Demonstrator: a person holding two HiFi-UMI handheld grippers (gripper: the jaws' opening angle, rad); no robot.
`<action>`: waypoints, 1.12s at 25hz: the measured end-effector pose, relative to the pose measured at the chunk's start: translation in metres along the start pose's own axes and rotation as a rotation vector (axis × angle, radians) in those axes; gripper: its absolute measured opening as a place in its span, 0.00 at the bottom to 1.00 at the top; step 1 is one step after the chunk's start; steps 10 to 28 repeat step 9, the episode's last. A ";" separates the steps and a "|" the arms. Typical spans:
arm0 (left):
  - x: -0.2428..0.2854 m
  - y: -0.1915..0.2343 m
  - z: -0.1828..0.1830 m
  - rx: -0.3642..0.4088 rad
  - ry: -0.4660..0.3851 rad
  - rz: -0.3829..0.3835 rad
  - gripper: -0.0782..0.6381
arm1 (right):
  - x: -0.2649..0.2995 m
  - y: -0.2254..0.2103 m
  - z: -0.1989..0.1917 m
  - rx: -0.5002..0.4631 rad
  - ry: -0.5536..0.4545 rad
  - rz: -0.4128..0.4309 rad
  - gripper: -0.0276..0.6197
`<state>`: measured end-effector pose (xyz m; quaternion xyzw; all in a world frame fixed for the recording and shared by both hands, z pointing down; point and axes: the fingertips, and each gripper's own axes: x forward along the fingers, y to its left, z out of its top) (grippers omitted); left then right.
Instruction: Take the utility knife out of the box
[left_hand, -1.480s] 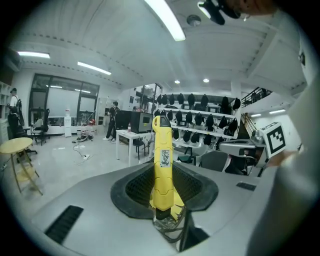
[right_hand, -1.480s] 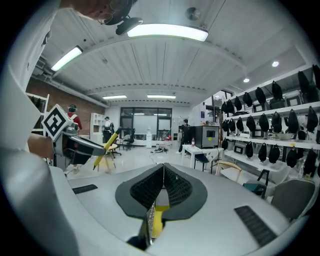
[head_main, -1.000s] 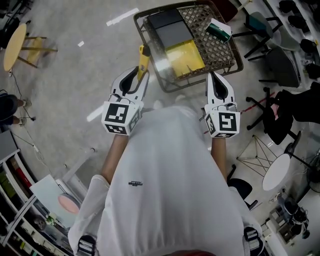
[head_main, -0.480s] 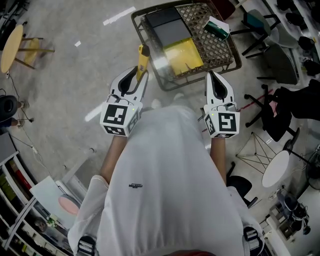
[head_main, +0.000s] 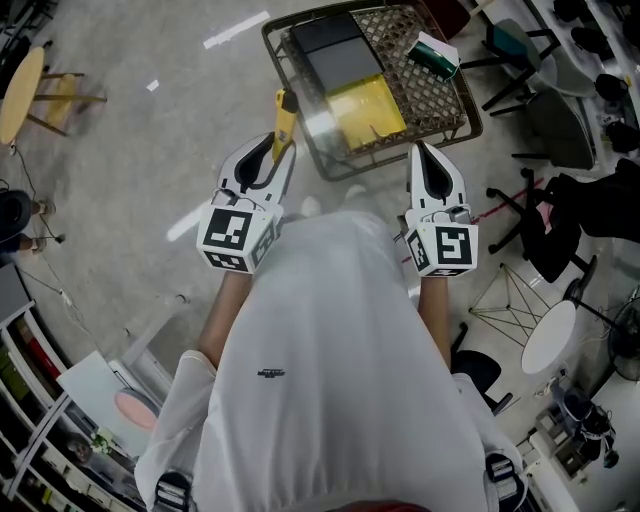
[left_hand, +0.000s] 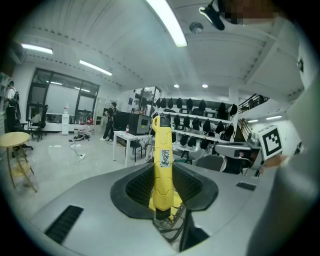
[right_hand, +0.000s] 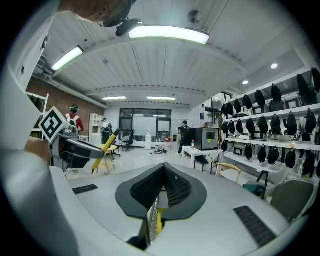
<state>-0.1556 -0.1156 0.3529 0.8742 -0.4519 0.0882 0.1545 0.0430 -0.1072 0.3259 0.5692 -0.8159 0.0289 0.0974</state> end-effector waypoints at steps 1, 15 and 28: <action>0.000 0.000 0.000 0.000 -0.001 0.000 0.26 | 0.001 0.001 0.000 -0.005 0.001 0.000 0.04; -0.002 -0.003 -0.001 -0.010 -0.002 -0.009 0.26 | -0.002 0.001 0.002 -0.020 -0.007 -0.006 0.04; -0.002 -0.003 -0.001 -0.010 -0.002 -0.009 0.26 | -0.002 0.001 0.002 -0.020 -0.007 -0.006 0.04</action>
